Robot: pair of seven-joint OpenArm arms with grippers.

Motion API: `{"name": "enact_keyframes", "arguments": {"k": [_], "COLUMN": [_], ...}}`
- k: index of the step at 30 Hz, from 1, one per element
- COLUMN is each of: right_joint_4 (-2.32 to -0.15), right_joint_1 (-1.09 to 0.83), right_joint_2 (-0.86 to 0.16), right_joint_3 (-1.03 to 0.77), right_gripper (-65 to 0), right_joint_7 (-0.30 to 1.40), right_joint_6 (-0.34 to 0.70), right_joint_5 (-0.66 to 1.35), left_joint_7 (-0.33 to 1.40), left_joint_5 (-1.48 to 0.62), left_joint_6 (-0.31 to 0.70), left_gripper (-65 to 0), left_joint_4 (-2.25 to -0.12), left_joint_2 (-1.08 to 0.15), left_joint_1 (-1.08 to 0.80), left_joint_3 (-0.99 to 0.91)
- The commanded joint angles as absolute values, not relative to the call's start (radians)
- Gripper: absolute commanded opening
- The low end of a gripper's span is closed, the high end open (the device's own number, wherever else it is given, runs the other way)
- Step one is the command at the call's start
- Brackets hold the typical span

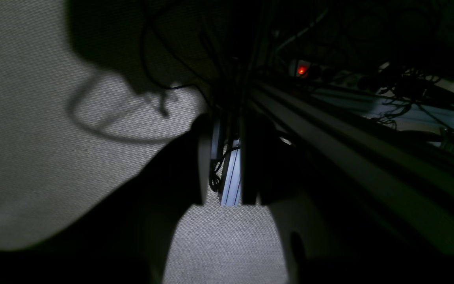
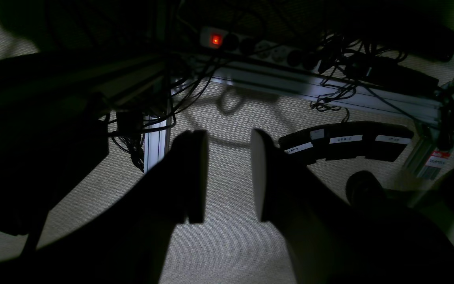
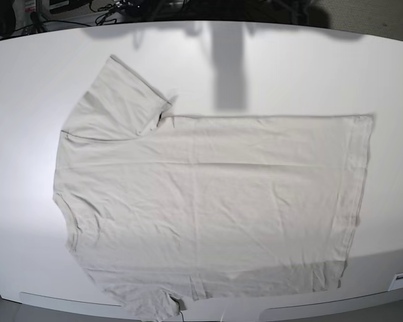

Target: Fold the T-shirt properly

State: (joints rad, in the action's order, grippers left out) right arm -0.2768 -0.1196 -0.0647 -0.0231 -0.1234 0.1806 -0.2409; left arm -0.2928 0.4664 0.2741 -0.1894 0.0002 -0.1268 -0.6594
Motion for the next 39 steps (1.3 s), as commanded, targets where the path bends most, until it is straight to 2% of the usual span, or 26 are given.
{"name": "enact_keyframes", "arguments": {"k": [1, 18, 26, 31, 35, 39], "right_joint_4": [-0.283, -0.283, -0.307, -0.408, -0.514, -0.651], "right_joint_1": [-0.123, -0.129, -0.229, -0.326, -0.419, -0.527], "right_joint_2": [-0.072, -0.100, -0.103, -0.144, -0.204, -0.267], "right_joint_3": [-0.024, -0.023, -0.022, 0.060, 0.168, 0.250], "right_gripper": [-45.4, -45.4, -45.4, -45.4, -45.4, -45.4], "right_joint_7": [-0.134, -0.139, -0.281, -0.281, -0.279, -0.260], "right_joint_6": [0.187, 0.237, 0.236, 0.236, 0.236, 0.236], "right_joint_5": [-0.240, -0.240, -0.282, -0.269, -0.160, -0.093], "left_joint_7": [-0.308, -0.309, -0.339, -0.348, -0.337, -0.297], "left_joint_5": [0.460, 0.460, 0.437, 0.437, 0.437, 0.356], "left_joint_6": [0.287, 0.287, 0.288, 0.386, 0.442, 0.488], "left_gripper": [-51.5, -51.5, -51.5, -51.5, -51.4, -51.4], "left_joint_4": [-0.192, -0.192, -0.200, -0.285, -0.398, -0.546], "left_joint_2": [0.000, -0.001, 0.000, 0.001, 0.006, 0.005], "left_joint_1": [-0.128, -0.131, -0.172, -0.243, -0.327, -0.440], "left_joint_3": [-0.659, -0.659, -0.659, -0.659, -0.656, -0.571]}}
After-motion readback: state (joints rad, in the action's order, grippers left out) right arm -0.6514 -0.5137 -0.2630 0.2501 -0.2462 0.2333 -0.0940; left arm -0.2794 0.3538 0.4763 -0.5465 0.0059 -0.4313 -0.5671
